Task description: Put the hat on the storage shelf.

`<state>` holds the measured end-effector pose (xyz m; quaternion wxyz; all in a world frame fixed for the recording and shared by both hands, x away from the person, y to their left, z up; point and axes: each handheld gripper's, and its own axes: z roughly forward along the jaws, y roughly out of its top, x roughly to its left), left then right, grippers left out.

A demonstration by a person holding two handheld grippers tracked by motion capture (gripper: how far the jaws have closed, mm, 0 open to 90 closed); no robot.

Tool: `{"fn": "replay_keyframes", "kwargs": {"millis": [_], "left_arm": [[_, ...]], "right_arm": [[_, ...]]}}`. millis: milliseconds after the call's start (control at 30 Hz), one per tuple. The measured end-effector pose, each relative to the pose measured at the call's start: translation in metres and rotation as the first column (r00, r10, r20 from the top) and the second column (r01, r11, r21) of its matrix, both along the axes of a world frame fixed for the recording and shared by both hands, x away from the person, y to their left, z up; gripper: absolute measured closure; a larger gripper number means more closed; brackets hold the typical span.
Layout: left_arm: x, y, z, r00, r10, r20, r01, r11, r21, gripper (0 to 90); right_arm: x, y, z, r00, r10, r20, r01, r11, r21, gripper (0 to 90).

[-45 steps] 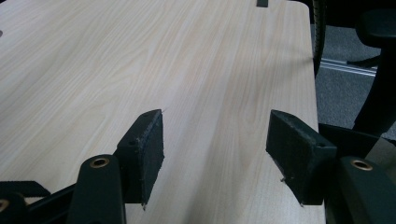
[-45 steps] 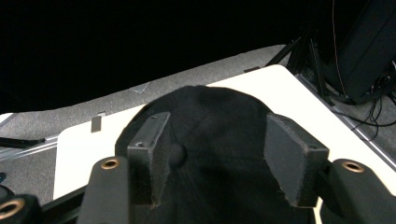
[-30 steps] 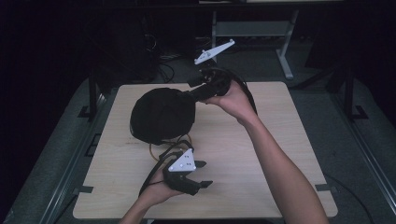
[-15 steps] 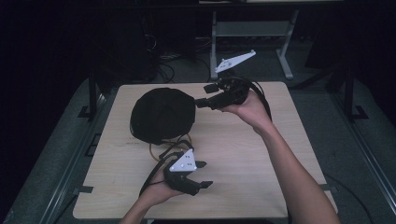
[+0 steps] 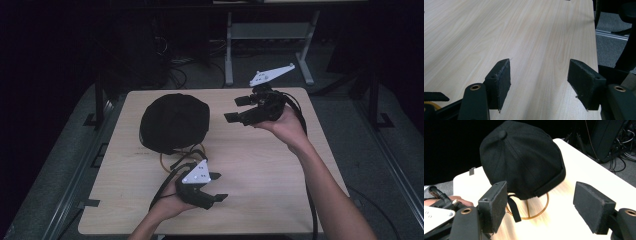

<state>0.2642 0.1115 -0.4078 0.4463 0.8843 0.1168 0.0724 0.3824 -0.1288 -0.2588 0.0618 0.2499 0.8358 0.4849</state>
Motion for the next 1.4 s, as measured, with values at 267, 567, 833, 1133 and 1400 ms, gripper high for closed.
{"fn": "replay_keyframes", "kwargs": {"millis": [267,567,833,1133,1400], "left_arm": [[0.0,0.0,0.0,1.0,0.004,-0.003,-0.004,1.0,-0.006,34.6],[0.0,0.0,0.0,1.0,-0.002,-0.009,0.002,1.0,0.001,35.5],[0.0,0.0,-0.001,1.0,0.0,-0.002,0.0,1.0,0.004,35.1],[0.0,0.0,-0.001,1.0,0.004,-0.008,-0.004,1.0,-0.003,35.1],[0.0,0.0,-0.002,0.9999,0.006,-0.011,-0.006,1.0,-0.007,35.1]], "right_arm": [[-0.011,-0.021,-0.01,0.9998,-0.021,-0.003,0.021,0.9998,-0.003,26.2],[-0.029,-0.043,-0.028,0.9993,-0.037,-0.006,0.036,0.999,-0.026,25.8],[-0.038,-0.063,-0.046,0.9977,-0.062,-0.03,0.061,0.998,-0.012,25.5],[-0.049,-0.082,-0.065,0.995,-0.087,-0.05,0.086,0.9961,-0.023,25.3],[-0.067,-0.106,-0.088,0.988,-0.133,-0.08,0.131,0.991,-0.029,25.0]]}}
